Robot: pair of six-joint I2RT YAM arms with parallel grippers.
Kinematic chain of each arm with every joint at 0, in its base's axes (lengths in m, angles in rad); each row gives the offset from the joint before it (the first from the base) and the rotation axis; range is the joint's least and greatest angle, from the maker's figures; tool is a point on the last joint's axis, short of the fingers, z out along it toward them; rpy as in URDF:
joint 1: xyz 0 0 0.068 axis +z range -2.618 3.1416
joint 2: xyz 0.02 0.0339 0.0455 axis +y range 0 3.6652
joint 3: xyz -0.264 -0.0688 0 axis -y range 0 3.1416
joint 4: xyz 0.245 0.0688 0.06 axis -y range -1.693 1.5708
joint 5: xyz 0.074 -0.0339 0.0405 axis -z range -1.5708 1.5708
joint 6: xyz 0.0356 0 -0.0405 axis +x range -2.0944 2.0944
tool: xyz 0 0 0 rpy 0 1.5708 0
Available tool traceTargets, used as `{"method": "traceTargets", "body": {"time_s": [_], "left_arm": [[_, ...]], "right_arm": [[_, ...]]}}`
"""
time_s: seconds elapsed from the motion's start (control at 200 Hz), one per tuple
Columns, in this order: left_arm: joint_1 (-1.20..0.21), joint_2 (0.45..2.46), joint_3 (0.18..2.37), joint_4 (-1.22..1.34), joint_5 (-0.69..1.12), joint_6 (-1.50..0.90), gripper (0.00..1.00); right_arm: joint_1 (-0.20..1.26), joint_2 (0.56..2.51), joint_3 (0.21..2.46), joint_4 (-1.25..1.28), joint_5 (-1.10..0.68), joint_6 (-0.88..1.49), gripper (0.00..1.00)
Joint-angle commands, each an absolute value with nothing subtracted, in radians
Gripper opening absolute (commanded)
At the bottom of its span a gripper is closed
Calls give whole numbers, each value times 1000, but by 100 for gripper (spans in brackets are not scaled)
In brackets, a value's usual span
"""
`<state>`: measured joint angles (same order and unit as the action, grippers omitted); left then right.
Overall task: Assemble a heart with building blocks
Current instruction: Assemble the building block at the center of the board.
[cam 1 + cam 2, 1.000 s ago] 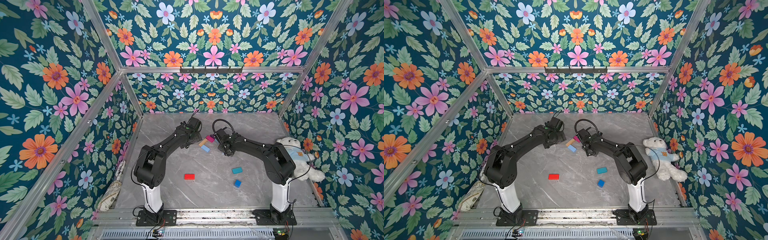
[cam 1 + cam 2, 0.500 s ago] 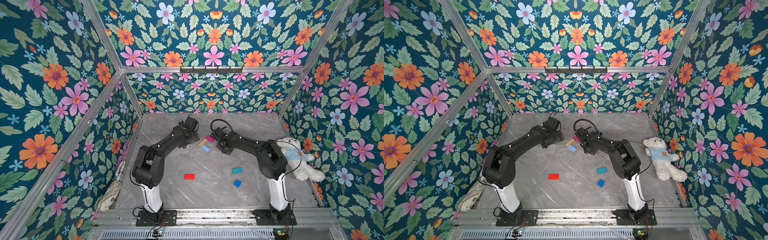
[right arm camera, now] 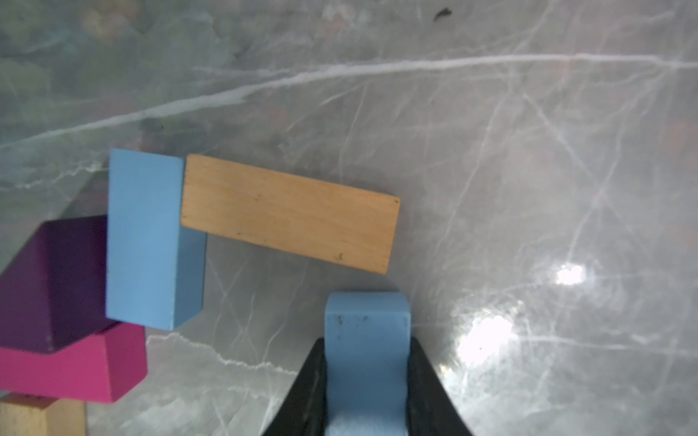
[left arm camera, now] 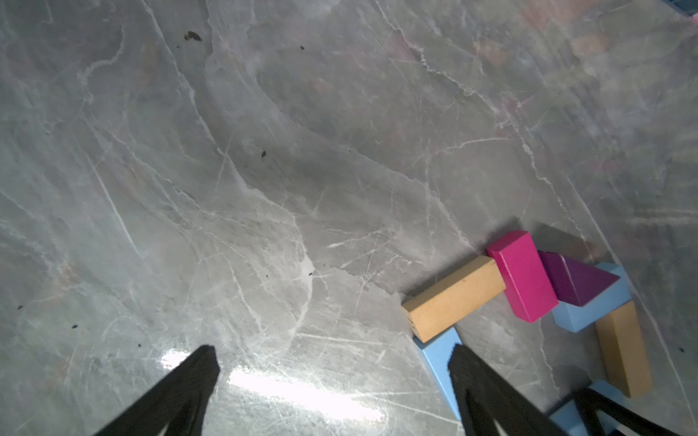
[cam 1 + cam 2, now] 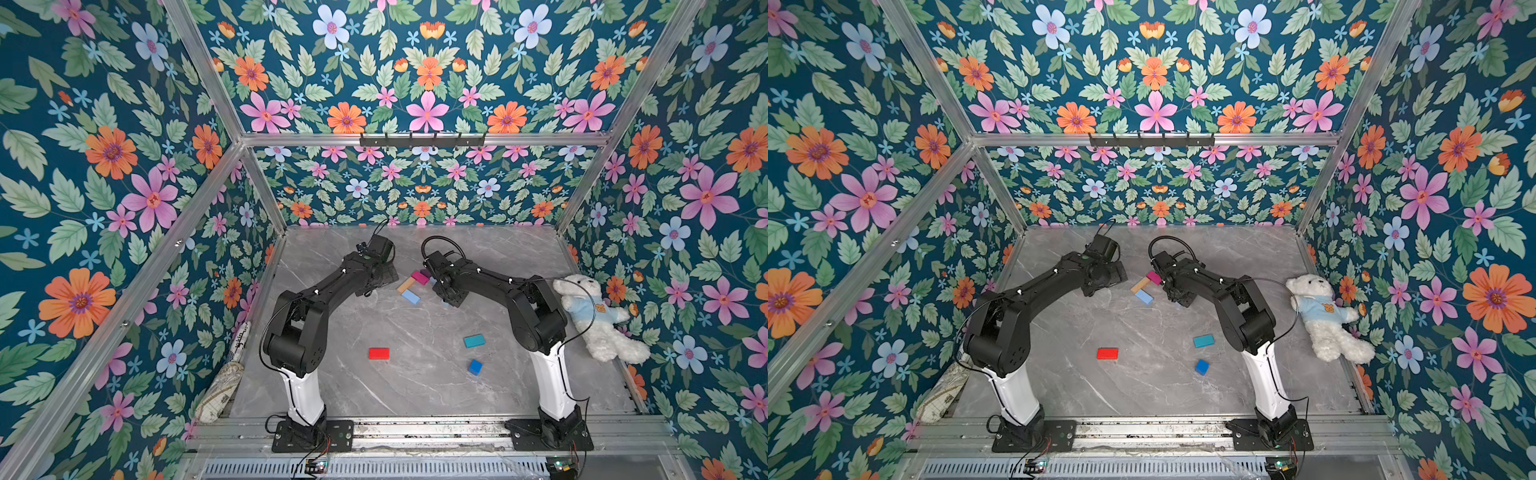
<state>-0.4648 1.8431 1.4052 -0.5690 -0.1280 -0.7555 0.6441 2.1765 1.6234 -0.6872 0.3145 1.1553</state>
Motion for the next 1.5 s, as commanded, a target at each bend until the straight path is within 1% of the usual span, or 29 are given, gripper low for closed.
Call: {"method": "traceTargets", "body": {"time_s": [0.0, 0.55, 1.495], "left_arm": [[-463, 1833, 1401, -557, -121, -741, 99], [-454, 1813, 1375, -536, -111, -728, 99], [-427, 1822, 1367, -518, -66, -726, 99]], "right_arm": [[638, 2190, 1628, -730, 297, 1200, 0], [629, 2258, 1722, -771, 255, 1221, 0], [615, 2314, 1764, -804, 200, 1211, 0]]}}
